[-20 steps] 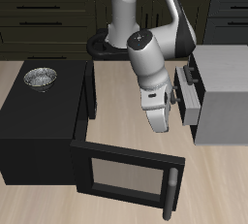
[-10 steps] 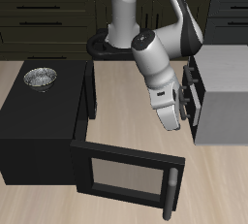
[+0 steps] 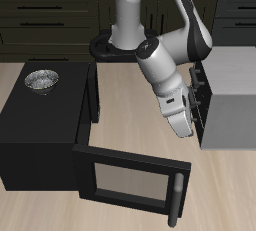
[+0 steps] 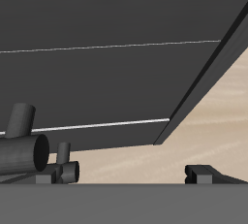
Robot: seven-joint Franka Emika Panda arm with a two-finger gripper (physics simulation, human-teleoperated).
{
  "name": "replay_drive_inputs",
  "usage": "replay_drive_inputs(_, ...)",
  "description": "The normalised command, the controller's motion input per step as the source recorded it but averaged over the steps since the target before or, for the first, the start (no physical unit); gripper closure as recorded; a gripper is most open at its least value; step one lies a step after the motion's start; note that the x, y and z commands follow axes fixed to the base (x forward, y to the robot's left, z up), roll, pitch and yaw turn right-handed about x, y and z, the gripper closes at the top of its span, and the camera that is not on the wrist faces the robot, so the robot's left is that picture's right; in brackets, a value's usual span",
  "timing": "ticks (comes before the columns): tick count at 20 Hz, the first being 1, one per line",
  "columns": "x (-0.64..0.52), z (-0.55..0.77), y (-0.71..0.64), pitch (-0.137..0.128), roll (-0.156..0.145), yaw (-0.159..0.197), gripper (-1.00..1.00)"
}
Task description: Close the top and middle drawer of the white cabinet
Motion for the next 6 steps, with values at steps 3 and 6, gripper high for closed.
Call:
replay_drive_inputs(3,0.04,-0.10,0.27,-0.011,0.036,-0.012,-1.00)
replay_drive_inputs(6,-0.02,-0.06,0.10,0.011,0.000,-0.005,-1.00)
